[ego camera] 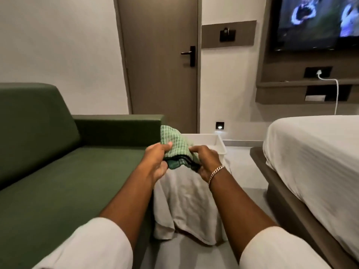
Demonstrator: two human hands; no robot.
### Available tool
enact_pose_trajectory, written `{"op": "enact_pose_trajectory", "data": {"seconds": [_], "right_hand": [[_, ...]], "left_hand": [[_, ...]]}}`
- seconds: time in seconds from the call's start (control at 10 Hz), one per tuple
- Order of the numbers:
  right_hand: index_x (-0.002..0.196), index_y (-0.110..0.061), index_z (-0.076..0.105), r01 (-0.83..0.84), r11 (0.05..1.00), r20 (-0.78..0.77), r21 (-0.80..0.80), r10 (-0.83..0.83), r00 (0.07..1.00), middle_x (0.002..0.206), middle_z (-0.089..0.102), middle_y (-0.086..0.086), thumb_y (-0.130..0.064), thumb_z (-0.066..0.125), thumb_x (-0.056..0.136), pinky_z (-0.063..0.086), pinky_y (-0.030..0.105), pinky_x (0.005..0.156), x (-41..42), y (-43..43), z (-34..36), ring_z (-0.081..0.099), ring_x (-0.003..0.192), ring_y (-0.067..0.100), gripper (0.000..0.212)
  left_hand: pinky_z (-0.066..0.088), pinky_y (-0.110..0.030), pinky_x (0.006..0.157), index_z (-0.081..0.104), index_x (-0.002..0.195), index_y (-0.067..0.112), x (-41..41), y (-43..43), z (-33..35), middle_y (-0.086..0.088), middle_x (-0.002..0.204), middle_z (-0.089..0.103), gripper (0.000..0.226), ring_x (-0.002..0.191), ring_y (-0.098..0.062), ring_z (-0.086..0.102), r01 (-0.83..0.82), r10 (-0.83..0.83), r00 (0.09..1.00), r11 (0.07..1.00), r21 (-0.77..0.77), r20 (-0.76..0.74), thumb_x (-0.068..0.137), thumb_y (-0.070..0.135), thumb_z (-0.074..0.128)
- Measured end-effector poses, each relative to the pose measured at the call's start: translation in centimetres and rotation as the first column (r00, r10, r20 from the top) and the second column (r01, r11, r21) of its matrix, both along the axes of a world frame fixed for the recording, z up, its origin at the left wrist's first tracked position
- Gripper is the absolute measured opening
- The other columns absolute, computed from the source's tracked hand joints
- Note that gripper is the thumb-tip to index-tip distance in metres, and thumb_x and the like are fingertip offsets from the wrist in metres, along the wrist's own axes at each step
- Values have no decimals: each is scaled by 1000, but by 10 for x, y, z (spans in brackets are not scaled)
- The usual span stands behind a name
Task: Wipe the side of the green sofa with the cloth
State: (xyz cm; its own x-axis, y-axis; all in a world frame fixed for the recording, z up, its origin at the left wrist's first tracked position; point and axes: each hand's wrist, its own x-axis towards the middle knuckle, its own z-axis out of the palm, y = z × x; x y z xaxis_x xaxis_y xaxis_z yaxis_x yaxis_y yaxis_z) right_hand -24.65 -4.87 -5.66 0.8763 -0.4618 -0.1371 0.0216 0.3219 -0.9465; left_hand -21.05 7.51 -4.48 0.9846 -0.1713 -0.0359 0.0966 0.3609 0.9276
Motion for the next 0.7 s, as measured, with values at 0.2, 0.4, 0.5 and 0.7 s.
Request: {"op": "enact_pose_trajectory", "data": {"seconds": [0.2, 0.4, 0.5, 0.7], "right_hand": [[79, -18, 64, 162, 958, 53, -237, -154, 987, 92, 73, 9, -10, 77, 51, 61, 45, 83, 111, -91, -2, 70, 87, 26, 32], [94, -18, 64, 106, 928, -129, -358, -161, 978, 109, 68, 8, -10, 75, 67, 56, 38, 92, 203, -124, -32, 66, 99, 24, 30], [99, -18, 63, 3, 914, -249, -405, -114, 962, 110, 68, 9, -8, 72, 72, 56, 34, 90, 227, -131, -45, 65, 97, 24, 30], [108, -16, 69, -223, 856, -462, -466, -20, 887, 117, 70, 8, -7, 68, 72, 50, 37, 103, 235, -129, -38, 63, 111, 27, 37]], "left_hand": [[57, -44, 69, 66, 97, 3, 110, -66, 1, -12, 94, 70, 19, 83, -24, 68, -60, 68, 997, 981, 184, -38, 80, -6, 62], [59, -49, 81, 66, 103, -2, 207, -97, -35, -17, 105, 72, 34, 92, -29, 70, -117, 178, 970, 939, 322, -164, 72, -15, 62], [56, -54, 89, 69, 100, -1, 238, -98, -57, -22, 110, 71, 42, 99, -37, 69, -92, 187, 955, 926, 367, -232, 61, -17, 63], [47, -35, 70, 56, 70, 9, 237, -95, -31, -19, 91, 60, 17, 82, -29, 58, 21, 180, 928, 847, 531, -325, 70, -8, 61]]}}
